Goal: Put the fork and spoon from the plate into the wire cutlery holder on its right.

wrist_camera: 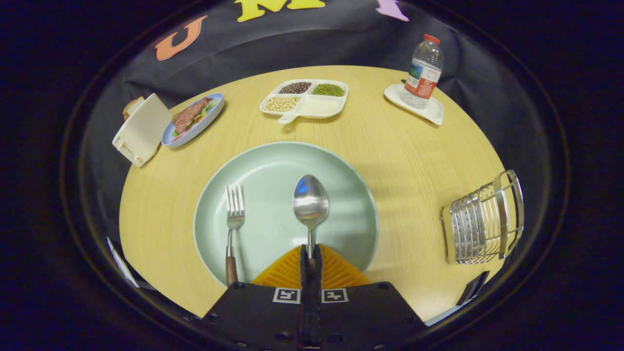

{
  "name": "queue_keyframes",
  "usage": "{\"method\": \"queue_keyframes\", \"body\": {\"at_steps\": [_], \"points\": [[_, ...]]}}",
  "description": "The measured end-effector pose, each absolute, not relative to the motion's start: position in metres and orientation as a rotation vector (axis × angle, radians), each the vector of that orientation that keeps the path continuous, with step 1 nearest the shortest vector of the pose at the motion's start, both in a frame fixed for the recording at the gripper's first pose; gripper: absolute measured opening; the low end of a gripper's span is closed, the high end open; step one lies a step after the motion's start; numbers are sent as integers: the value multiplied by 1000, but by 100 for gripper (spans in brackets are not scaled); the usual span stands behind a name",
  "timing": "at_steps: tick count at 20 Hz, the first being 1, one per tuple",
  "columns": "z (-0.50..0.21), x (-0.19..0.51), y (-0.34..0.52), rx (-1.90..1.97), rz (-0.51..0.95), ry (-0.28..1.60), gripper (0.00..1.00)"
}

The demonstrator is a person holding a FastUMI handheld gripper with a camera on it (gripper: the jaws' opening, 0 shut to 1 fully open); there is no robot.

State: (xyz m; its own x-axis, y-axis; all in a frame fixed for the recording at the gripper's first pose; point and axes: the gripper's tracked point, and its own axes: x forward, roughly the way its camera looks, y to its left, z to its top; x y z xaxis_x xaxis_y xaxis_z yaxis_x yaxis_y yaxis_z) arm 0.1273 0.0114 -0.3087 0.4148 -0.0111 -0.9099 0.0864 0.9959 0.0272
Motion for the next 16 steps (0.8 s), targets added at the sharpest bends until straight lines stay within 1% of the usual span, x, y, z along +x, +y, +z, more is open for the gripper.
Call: {"method": "queue_keyframes", "body": {"at_steps": [4,11,16], "points": [[-297,122,10,84,-45,1124,1],[-257,115,2,79,-8,1041,1],[-228,107,-27,106,-13,989,1]]}}
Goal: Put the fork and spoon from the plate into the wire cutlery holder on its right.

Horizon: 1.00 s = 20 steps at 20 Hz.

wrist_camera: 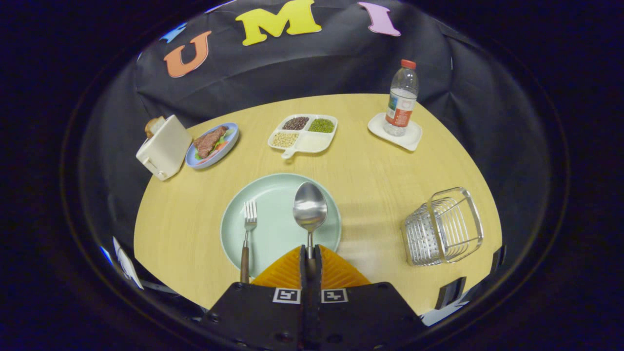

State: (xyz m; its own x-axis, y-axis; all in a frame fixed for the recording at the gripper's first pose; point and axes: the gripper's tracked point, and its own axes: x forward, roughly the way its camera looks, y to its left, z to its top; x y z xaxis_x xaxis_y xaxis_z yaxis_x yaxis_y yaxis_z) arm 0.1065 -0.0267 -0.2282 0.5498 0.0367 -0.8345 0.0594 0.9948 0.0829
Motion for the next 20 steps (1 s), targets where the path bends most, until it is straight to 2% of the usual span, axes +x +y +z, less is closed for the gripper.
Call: {"method": "queue_keyframes", "body": {"at_steps": [9,20], "points": [[-196,84,-111,163,-73,918,1],[-201,59,-189,239,-171,957,1]]}}
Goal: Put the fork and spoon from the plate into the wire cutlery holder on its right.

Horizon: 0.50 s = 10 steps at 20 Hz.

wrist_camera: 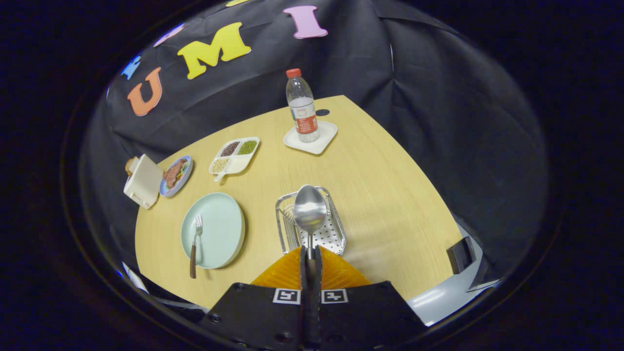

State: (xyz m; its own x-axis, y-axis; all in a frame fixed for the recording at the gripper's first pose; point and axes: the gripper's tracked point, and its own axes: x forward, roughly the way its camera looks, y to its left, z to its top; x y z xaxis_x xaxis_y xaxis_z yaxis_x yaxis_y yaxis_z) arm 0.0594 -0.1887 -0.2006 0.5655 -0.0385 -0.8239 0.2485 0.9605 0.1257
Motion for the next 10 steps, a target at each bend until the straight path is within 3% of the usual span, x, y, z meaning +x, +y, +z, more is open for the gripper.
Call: {"method": "queue_keyframes", "body": {"at_steps": [3,5,6,7,8,10], "points": [[-199,61,-191,255,-165,950,3],[-189,65,-189,256,-154,914,10],[-185,66,-189,253,-149,899,20],[-181,67,-186,251,-140,881,24],[-175,68,-186,250,-135,865,40],[-170,71,-184,247,-139,837,49]]}}
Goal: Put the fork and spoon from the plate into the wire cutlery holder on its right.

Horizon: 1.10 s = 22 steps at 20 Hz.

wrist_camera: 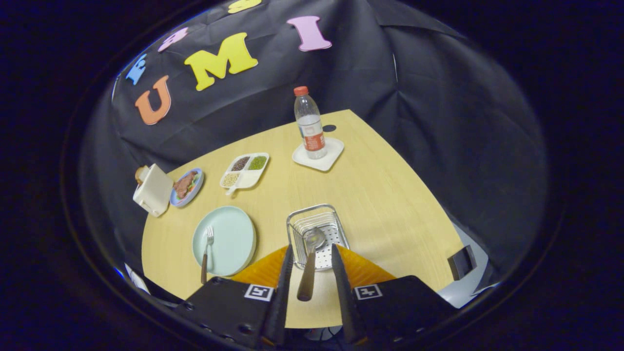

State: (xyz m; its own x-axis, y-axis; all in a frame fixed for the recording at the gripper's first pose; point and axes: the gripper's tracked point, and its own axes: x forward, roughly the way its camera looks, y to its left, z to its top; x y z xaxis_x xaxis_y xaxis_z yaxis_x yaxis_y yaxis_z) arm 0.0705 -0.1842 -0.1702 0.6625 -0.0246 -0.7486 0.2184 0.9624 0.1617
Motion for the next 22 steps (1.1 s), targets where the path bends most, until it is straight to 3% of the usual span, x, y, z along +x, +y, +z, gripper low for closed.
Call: {"method": "queue_keyframes", "body": {"at_steps": [4,12,17,22], "points": [[-155,73,-178,227,-148,766,69],[-127,75,-141,99,-137,626,90],[-118,78,-110,42,-133,525,98],[-128,86,-71,49,-86,515,96]]}}
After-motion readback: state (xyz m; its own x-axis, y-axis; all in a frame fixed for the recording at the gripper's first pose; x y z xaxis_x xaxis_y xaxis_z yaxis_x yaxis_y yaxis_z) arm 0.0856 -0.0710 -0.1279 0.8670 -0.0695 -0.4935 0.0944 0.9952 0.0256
